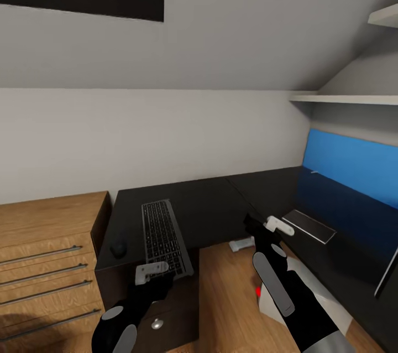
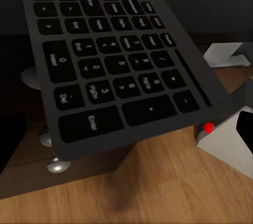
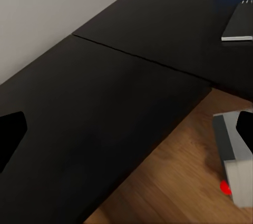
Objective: In the bedroom, organize the workspace by keeping the computer under the desk, ensuring the monitor is on the desk, placing the keyboard on the desk next to the monitor, placing the mouse on the desk next to the keyboard, moving the folder from the swivel chair onto the desk next to the mouse, stacking the notebook on top of the folder with the pen on top of the notebook, and positioning the swivel chair next to the desk.
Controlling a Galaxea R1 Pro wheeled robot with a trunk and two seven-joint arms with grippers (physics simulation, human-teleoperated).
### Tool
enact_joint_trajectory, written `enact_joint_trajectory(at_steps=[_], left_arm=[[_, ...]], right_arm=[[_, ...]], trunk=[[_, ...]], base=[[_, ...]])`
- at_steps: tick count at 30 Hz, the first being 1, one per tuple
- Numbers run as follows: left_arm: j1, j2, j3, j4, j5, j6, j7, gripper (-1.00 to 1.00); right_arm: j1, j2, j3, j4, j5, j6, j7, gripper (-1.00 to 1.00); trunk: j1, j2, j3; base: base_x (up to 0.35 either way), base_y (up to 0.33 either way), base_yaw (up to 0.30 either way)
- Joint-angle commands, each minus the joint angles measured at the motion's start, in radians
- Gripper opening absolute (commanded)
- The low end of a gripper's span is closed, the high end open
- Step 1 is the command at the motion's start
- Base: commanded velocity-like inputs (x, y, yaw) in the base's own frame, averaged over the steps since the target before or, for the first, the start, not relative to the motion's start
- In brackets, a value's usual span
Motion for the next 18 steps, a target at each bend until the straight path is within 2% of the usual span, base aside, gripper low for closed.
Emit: enact_joint_trajectory(at_steps=[1,18], left_arm=[[-0.001,0.0,-0.001,-0.002,0.011,0.002,0.01,1.0],[-0.001,0.0,0.0,-0.014,0.011,0.002,0.012,1.0]], right_arm=[[-0.001,-0.001,0.002,-0.002,-0.003,0.005,-0.007,1.0],[-0.001,-0.002,0.002,-0.002,-0.003,0.005,-0.007,1.0]], trunk=[[0.0,-0.001,-0.003],[0.0,-0.001,-0.03]], base=[[0.0,0.0,0.0],[0.0,0.0,0.0]])
